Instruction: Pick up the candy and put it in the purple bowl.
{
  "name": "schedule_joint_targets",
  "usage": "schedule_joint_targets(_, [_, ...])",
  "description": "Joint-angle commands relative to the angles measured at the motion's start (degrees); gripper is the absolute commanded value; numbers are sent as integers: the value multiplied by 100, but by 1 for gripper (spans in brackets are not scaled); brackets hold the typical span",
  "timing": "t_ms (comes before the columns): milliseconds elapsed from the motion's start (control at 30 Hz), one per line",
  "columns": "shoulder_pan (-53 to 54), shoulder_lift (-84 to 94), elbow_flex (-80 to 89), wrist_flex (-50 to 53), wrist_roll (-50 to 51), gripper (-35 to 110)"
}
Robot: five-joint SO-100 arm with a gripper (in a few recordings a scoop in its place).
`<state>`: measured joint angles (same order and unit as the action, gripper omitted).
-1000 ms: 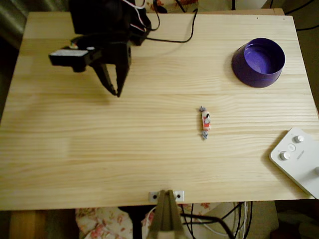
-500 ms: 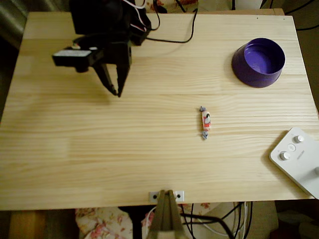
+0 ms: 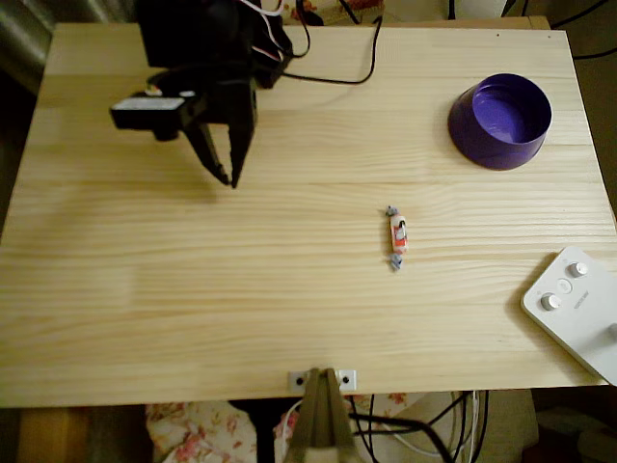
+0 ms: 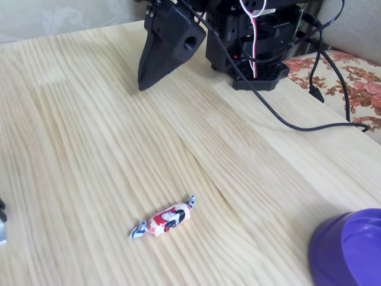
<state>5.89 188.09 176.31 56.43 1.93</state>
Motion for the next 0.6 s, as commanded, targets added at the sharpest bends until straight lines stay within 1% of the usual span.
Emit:
schedule_joint_targets(0, [35, 88, -229, -132, 18, -1])
schedule_joint_targets(333, [-255, 97, -229, -149, -290, -1])
schedule_joint_targets(567, [-114, 97, -229, -149, -132, -1])
